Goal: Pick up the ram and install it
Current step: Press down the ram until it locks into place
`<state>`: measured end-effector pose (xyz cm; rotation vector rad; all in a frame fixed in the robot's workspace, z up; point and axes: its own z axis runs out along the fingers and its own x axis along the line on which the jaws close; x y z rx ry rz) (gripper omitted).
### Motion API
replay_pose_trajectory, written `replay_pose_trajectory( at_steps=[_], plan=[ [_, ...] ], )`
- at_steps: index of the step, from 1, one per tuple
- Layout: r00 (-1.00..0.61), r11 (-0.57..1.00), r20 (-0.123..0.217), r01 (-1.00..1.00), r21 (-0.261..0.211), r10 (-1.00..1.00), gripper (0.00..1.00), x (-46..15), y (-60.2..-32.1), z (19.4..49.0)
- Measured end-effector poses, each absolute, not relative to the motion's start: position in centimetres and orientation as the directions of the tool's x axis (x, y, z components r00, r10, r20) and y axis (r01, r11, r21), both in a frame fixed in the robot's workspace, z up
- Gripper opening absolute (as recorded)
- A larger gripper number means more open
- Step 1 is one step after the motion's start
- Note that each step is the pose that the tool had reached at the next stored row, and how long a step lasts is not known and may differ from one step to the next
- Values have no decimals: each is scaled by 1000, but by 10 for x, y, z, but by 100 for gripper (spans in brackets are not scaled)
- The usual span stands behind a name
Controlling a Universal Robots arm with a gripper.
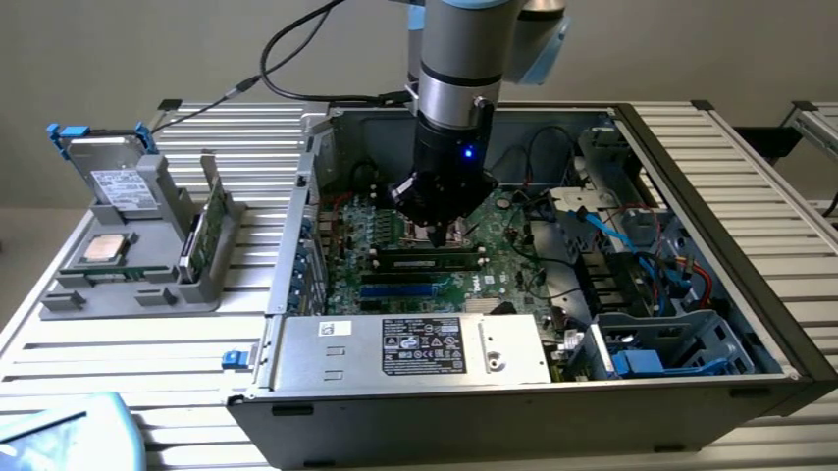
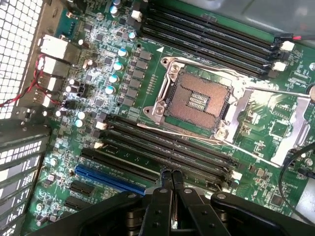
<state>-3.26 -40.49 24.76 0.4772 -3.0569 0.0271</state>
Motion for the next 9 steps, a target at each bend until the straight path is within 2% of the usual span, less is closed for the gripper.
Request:
replay_pose_trajectory(
  at_steps=[9],
  plan=[
    [-980,980,50,-196,-27,-195,10,-33,-405,247]
  ],
)
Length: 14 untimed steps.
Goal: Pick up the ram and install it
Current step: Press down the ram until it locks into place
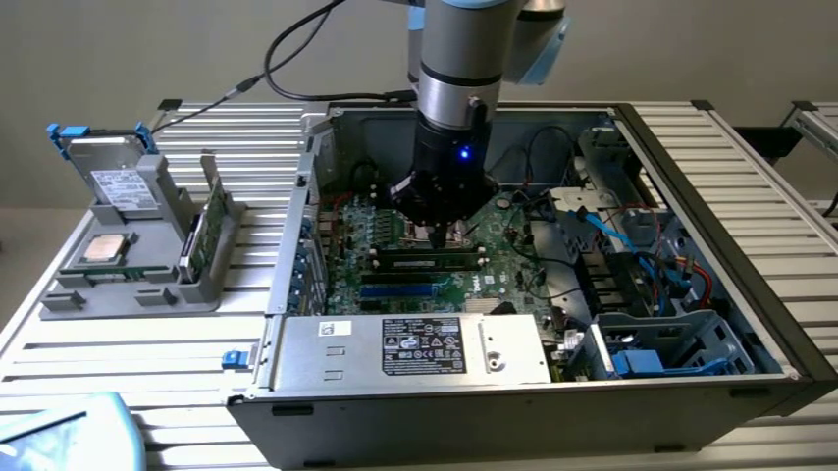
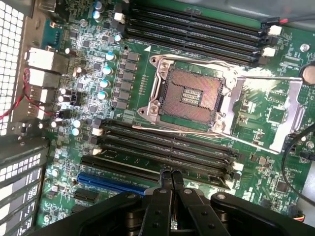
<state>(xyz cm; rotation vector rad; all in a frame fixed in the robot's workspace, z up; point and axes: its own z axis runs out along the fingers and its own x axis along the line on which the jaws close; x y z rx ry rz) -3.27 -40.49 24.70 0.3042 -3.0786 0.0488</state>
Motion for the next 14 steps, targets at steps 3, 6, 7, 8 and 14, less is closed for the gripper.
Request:
replay_pose_trajectory(
  at_steps=[3,6,7,8,14],
  plan=[
    [-986,986,48,-162,-35,-161,10,-33,-405,247],
    [-991,991,44,-129,-44,-127,10,-33,-405,246],
    [-992,992,43,-118,-47,-116,10,-33,-405,246],
    [-994,993,41,-107,-51,-105,10,-33,-405,246],
    [-998,997,40,-47,-63,-44,10,-33,-405,246]
  ],
)
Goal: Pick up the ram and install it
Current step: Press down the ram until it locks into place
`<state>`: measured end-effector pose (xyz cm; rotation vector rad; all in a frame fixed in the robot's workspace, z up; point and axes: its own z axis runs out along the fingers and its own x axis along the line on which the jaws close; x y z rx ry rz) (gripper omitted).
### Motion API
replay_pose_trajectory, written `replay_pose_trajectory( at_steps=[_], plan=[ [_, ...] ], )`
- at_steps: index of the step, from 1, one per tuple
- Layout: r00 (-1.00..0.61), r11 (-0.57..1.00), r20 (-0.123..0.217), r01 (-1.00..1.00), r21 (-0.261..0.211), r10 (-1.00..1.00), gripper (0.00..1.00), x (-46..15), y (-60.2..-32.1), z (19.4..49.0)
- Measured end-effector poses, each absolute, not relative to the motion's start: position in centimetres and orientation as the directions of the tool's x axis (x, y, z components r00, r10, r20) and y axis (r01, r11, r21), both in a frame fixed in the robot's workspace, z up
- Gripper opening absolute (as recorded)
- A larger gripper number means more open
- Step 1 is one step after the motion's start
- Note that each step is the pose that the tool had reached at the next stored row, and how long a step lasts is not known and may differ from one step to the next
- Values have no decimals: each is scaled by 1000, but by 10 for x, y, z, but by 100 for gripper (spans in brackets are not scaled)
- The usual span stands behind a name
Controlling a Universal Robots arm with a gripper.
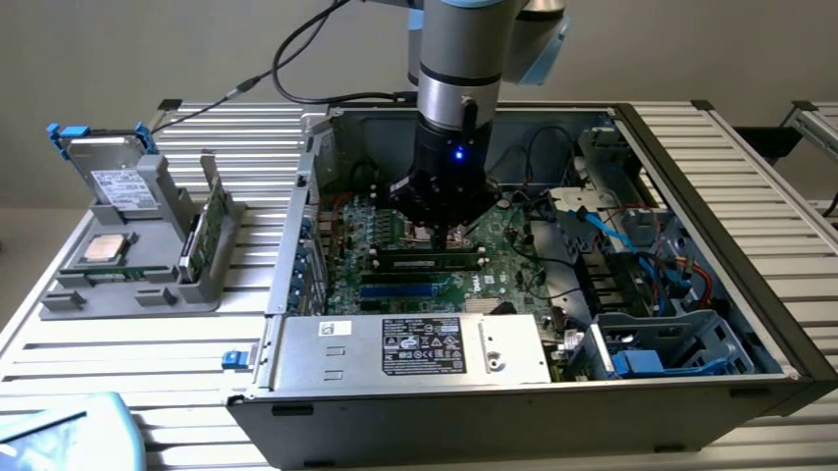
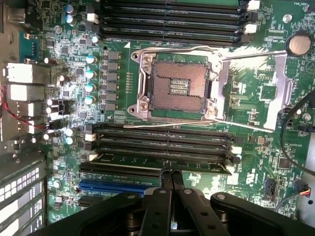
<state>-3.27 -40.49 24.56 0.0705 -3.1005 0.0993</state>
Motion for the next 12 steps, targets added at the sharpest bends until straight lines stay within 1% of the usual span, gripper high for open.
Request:
replay_pose_trajectory(
  at_steps=[12],
  plan=[
    [-999,998,40,-15,-66,-12,10,-34,-405,246]
  ],
)
